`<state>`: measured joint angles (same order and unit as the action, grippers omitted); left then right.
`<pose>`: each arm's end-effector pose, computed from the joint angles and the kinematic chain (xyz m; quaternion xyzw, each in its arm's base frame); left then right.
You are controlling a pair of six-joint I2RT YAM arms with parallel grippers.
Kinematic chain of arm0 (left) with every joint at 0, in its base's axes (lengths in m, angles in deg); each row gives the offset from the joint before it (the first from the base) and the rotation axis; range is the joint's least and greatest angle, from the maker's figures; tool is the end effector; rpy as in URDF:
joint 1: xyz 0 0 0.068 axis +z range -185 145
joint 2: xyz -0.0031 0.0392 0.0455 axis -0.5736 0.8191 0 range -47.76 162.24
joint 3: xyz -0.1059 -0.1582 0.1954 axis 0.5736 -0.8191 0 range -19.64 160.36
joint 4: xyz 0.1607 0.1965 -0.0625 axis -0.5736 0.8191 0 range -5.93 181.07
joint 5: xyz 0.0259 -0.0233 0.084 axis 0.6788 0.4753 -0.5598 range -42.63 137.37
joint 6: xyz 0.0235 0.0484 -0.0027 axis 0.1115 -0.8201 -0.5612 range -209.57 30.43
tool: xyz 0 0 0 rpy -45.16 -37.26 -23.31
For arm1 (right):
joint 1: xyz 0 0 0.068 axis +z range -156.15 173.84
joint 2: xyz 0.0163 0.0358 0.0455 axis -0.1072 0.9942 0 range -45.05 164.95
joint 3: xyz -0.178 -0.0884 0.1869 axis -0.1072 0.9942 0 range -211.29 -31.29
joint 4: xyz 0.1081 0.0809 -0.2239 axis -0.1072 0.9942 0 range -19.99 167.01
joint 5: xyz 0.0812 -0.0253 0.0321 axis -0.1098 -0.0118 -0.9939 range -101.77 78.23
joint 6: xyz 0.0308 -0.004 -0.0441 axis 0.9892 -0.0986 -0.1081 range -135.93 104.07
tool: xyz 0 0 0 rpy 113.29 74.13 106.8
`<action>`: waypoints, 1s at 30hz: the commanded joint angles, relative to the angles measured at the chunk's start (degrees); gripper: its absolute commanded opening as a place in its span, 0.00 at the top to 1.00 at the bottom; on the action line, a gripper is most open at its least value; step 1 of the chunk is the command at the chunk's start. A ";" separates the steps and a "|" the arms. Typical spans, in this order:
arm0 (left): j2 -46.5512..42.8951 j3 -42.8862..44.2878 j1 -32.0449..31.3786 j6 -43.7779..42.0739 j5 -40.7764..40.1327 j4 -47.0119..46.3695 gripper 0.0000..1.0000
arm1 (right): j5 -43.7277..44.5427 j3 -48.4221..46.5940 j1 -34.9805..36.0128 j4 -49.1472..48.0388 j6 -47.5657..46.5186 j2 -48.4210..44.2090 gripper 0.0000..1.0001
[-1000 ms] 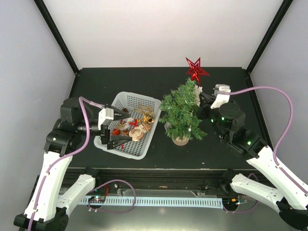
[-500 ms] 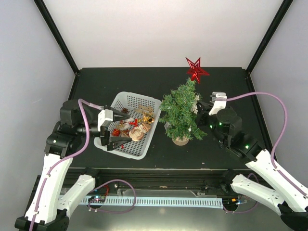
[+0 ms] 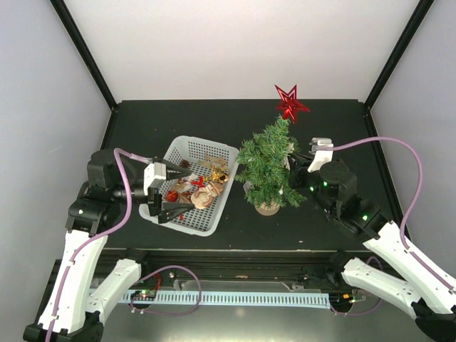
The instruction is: Decorate the small christmas tree
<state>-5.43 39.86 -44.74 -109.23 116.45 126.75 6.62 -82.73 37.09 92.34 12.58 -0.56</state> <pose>0.1120 -0.0530 0.3836 0.4694 0.5971 -0.4397 0.4794 0.1327 0.1094 0.3592 -0.0046 0.7911 0.2476 0.5593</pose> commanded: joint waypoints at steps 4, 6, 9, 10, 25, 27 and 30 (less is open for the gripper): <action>-0.93 -0.27 0.73 0.34 0.49 -1.61 0.01 | 0.51 -1.54 -0.23 2.43 0.14 -2.45 0.72; -1.02 -0.34 0.75 0.32 0.34 -1.65 0.01 | 1.06 -2.09 -0.18 2.84 -0.16 -3.28 0.67; -0.95 -0.42 0.92 0.33 -0.02 -1.77 0.01 | 2.08 -3.38 -0.24 3.73 -0.78 -4.51 0.62; -0.93 -0.40 0.93 0.32 -0.20 -1.88 0.01 | 2.29 -3.78 -0.21 3.99 -0.97 -4.89 0.60; 13.88 11.01 0.96 -1.99 -20.96 4.96 0.01 | 11.66 -7.08 -0.20 11.18 -1.55 -8.56 0.50; 21.24 15.58 1.01 -3.78 -28.03 8.73 0.01 | 13.85 -7.33 -0.18 14.07 -0.58 -7.42 0.50; 31.04 19.76 0.99 -7.62 -33.64 11.67 0.02 | 15.74 -5.85 -0.39 16.47 0.95 -7.05 0.50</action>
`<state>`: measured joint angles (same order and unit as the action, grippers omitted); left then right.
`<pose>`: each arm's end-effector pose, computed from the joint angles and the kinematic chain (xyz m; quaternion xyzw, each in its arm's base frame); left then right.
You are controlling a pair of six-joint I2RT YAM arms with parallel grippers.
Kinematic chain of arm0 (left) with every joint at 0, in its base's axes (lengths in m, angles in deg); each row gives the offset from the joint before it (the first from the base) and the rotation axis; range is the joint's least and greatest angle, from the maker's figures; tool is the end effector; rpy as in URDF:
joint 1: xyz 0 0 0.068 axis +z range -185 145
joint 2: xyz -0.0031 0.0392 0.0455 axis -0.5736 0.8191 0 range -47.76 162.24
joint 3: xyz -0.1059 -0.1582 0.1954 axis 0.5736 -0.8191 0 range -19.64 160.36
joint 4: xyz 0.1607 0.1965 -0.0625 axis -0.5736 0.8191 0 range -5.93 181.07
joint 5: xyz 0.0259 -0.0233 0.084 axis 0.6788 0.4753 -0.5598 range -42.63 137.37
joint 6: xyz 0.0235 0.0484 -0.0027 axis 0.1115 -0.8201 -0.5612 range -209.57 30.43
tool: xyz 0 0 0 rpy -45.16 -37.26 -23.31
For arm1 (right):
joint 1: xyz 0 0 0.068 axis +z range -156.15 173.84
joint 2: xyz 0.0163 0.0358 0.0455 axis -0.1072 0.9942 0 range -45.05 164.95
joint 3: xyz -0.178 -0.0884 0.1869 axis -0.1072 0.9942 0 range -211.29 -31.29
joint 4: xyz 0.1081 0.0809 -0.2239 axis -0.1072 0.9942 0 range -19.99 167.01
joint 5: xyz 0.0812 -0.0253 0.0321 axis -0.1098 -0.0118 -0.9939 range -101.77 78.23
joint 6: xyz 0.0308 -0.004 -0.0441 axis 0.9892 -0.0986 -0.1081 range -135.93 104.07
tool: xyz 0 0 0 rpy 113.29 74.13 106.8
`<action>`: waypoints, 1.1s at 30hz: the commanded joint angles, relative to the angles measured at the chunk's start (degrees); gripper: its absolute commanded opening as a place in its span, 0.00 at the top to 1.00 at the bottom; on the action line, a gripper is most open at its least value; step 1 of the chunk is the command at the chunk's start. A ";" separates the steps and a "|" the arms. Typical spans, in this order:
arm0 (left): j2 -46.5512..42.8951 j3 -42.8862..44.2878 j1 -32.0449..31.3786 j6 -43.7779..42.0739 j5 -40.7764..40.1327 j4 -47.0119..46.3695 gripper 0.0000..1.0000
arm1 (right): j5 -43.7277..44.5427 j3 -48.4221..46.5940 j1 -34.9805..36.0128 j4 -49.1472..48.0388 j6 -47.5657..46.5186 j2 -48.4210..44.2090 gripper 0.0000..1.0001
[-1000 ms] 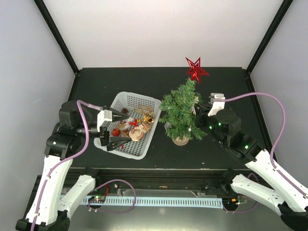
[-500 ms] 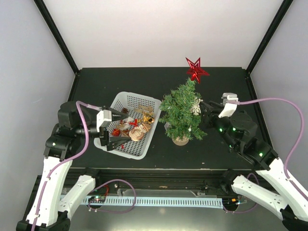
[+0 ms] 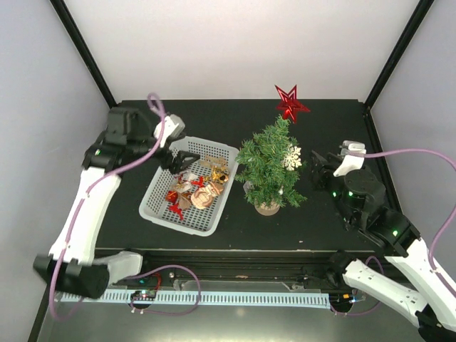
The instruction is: Decorate the small christmas tree
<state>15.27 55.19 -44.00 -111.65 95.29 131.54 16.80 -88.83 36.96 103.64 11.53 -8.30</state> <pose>0.2005 -0.0586 0.4006 0.3964 0.7336 -0.3114 0.4558 0.0985 0.0689 0.3912 0.0493 0.7715 0.1916 0.6047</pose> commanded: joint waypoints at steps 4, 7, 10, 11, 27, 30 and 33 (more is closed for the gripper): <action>20.25 6.80 -0.01 -10.08 -14.47 7.25 0.21 | 4.85 3.93 -1.30 4.21 3.91 -1.29 0.50; 26.02 9.18 -0.45 -16.56 -14.66 9.31 0.28 | 3.42 5.25 -2.22 4.28 4.25 -1.56 0.50; 30.69 11.42 -1.47 -26.51 -14.91 13.14 0.28 | 2.86 5.70 -2.51 4.53 4.02 -1.26 0.50; 32.26 12.06 -1.92 -29.34 -15.52 14.03 0.28 | 2.73 5.87 -2.60 4.51 3.93 -1.27 0.50; 39.96 9.23 -12.44 -45.53 -35.22 -1.44 0.24 | 0.01 8.97 -3.13 2.21 4.27 -0.58 0.50; 41.65 9.67 -13.16 -46.23 -37.00 -3.83 0.23 | -0.42 9.38 -3.23 1.82 4.15 -0.28 0.50; 43.44 11.28 -13.41 -46.49 -37.61 -4.44 0.23 | -0.84 9.63 -3.32 1.45 4.10 0.13 0.50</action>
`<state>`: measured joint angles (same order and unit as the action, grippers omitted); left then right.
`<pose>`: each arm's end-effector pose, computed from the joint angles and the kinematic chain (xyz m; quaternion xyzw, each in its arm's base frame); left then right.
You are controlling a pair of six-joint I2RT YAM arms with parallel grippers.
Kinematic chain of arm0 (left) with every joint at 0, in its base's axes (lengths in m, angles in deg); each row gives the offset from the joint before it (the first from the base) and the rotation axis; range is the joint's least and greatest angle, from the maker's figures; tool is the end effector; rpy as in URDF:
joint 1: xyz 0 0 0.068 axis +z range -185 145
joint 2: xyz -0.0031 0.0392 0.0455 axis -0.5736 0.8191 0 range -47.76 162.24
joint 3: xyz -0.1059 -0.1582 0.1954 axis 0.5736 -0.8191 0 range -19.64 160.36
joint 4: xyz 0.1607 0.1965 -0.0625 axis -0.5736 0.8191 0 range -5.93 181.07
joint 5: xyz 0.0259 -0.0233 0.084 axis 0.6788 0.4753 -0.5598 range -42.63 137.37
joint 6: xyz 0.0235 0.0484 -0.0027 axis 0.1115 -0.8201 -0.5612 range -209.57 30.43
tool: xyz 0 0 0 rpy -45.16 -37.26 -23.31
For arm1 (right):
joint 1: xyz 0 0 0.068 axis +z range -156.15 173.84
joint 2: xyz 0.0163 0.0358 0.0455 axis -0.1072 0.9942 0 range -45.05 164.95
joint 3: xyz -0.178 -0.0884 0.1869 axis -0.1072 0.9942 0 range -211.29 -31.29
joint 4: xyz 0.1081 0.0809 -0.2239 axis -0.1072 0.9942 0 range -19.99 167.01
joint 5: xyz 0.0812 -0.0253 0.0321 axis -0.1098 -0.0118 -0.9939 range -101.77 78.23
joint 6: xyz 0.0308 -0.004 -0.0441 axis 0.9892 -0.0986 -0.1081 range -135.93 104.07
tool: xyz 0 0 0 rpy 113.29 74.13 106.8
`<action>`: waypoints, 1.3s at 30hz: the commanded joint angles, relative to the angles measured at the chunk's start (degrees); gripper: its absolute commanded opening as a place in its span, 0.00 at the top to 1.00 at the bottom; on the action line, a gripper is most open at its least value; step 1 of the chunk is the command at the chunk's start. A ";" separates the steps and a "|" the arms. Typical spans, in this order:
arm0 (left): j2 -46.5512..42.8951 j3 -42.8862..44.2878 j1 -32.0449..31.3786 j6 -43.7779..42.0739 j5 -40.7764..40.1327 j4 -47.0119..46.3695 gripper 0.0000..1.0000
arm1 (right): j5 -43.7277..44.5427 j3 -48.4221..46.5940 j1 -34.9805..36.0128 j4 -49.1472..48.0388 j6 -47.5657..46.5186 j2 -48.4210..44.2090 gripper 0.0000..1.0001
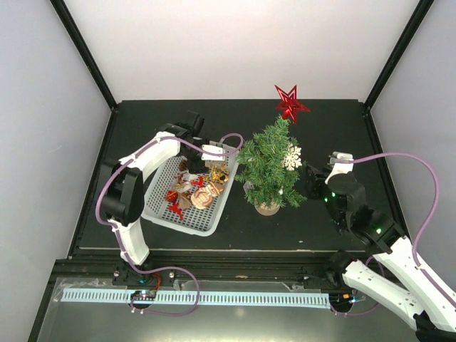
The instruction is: Decorate the small christmas tree
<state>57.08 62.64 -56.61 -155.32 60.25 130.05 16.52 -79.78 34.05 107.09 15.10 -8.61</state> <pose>0.3472 -0.1461 0.2290 0.6893 0.6917 -0.0326 0.2130 0.1104 0.0712 0.3356 0.0654 0.8259 0.1356 0.5434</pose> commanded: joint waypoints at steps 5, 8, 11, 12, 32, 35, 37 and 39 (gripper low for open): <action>2.97 3.96 -0.89 -4.68 -3.05 -5.72 0.24 | -1.83 1.37 -1.16 -2.94 0.53 0.75 0.50; 3.62 3.72 -0.93 -5.72 -2.90 -6.80 0.26 | -2.64 1.85 -1.85 -3.29 0.46 1.17 0.50; 4.53 3.90 -1.18 -6.92 -2.62 -6.23 0.33 | -3.59 2.29 -2.79 -3.76 0.44 1.41 0.50; 4.77 3.86 -1.30 -7.15 -2.56 -6.11 0.36 | -3.94 2.42 -2.98 -3.88 0.36 1.43 0.50; 8.76 3.58 -3.31 -7.13 -4.33 -6.81 0.47 | -8.57 3.66 -6.54 -5.55 -0.06 2.24 0.50; 9.54 3.65 -3.44 -6.94 -5.22 -7.65 0.44 | -9.07 3.83 -6.65 -5.79 -0.02 2.40 0.50; 9.91 3.80 -3.44 -6.85 -5.47 -7.98 0.44 | -9.31 3.97 -6.72 -5.93 -0.17 2.53 0.50; 10.38 3.99 -3.52 -6.76 -5.65 -8.09 0.44 | -9.51 4.01 -6.80 -6.07 -0.15 2.54 0.50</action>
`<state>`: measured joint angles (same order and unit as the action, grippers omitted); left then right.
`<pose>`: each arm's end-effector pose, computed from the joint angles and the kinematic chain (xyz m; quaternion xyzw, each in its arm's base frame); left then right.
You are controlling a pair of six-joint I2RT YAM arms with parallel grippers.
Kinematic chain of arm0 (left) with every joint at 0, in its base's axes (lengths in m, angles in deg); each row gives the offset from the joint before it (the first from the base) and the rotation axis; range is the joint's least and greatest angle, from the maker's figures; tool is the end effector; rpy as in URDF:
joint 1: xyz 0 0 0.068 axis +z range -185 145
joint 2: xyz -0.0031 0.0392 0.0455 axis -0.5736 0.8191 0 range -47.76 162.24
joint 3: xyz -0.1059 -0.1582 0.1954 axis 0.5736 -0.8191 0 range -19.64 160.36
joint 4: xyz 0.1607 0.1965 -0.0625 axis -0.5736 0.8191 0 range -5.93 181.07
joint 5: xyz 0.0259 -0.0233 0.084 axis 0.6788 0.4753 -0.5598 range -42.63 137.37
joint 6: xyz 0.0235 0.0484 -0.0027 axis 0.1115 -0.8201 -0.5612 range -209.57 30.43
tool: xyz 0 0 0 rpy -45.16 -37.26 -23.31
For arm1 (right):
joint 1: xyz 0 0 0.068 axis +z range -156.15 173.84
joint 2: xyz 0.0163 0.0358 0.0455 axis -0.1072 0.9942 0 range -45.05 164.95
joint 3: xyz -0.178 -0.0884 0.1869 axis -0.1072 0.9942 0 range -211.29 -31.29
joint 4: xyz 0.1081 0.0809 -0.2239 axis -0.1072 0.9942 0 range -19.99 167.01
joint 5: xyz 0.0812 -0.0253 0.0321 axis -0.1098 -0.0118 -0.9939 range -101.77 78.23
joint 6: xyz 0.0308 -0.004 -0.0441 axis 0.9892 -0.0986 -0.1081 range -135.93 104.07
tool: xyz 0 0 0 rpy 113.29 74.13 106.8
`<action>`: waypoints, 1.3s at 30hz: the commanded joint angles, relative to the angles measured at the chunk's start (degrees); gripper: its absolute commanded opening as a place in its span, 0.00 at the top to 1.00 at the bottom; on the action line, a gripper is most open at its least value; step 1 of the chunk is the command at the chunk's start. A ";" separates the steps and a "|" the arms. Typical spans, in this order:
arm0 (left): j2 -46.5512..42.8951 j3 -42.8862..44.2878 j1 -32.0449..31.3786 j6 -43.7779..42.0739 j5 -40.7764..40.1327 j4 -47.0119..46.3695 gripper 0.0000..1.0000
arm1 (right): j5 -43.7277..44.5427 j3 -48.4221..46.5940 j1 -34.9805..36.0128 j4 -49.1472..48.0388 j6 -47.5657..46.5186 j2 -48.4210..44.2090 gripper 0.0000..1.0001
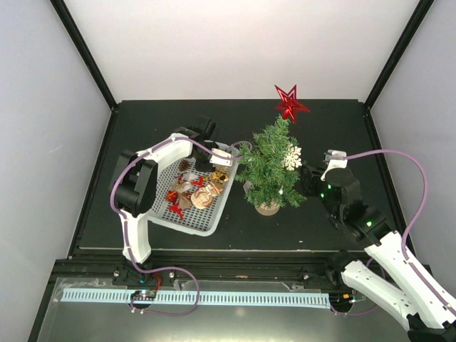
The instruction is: Decorate the small christmas tree
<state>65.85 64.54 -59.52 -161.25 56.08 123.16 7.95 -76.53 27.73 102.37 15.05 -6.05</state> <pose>0.3694 -0.1745 0.1858 0.7386 0.6437 0.0060 0.2002 0.1300 0.0728 0.3186 0.0694 0.8381 0.1568 0.5178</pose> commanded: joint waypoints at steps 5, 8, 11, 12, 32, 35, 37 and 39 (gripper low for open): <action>1.57 2.33 -0.69 -0.49 -1.08 -0.54 0.58 | -1.11 1.22 -0.66 -1.51 -0.13 -0.02 0.50; 1.33 2.13 -0.78 -0.19 -1.02 0.03 0.71 | -1.25 1.62 -0.75 -1.75 -0.05 -0.01 0.50; 1.06 1.68 -0.80 0.09 -1.05 0.70 0.84 | -1.51 1.89 -0.89 -1.85 0.00 -0.05 0.50; 0.90 1.27 -0.80 0.18 -1.17 0.54 0.85 | -1.56 1.98 -0.93 -1.86 0.04 -0.05 0.50; -8.56 -9.22 0.07 1.97 -0.27 -3.08 0.98 | -1.95 2.80 -1.19 -1.42 0.13 -0.62 0.50; -10.27 -10.92 0.55 2.83 0.21 -3.60 0.99 | -1.91 2.65 -1.20 -1.35 0.04 -0.71 0.50; -11.86 -12.09 0.92 3.54 0.61 -4.49 0.98 | -1.97 2.52 -1.27 -1.30 -0.04 -0.71 0.50; -13.40 -13.31 1.21 4.28 1.02 -5.60 0.98 | -1.92 2.47 -1.26 -1.03 0.06 -0.89 0.50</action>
<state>56.05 53.04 -59.03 -158.71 55.14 119.06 6.05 -74.34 26.84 101.93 15.05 -6.18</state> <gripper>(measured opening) 0.016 0.501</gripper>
